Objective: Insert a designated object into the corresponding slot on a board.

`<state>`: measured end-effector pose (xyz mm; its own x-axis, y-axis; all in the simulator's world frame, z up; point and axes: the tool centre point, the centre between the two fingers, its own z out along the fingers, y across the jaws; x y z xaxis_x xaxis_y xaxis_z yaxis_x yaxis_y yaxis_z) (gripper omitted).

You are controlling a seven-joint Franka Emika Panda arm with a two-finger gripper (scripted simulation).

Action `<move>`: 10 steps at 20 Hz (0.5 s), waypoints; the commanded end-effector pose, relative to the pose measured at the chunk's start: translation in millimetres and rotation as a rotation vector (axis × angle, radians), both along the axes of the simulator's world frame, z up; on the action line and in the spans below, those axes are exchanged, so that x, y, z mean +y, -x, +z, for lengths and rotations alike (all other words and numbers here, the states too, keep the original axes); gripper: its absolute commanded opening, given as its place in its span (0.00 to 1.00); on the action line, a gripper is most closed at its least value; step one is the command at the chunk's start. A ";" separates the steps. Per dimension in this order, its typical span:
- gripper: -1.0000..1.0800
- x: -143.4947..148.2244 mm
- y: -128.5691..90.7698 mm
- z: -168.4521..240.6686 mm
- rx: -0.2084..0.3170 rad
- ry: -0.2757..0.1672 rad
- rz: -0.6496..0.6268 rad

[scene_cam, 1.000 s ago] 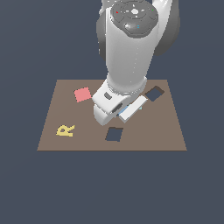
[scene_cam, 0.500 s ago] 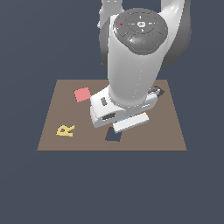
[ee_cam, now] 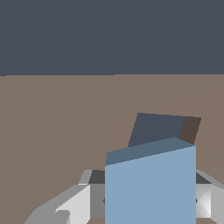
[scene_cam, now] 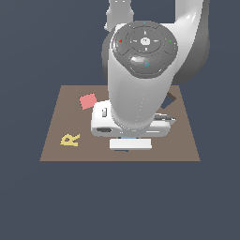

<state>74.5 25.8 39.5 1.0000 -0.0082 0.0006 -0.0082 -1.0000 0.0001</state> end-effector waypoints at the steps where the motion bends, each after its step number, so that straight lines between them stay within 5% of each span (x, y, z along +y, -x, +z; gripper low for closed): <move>1: 0.00 -3.6 -5.9 0.5 0.000 0.000 -0.074; 10: 0.00 -14.3 -17.9 1.0 0.000 0.000 -0.249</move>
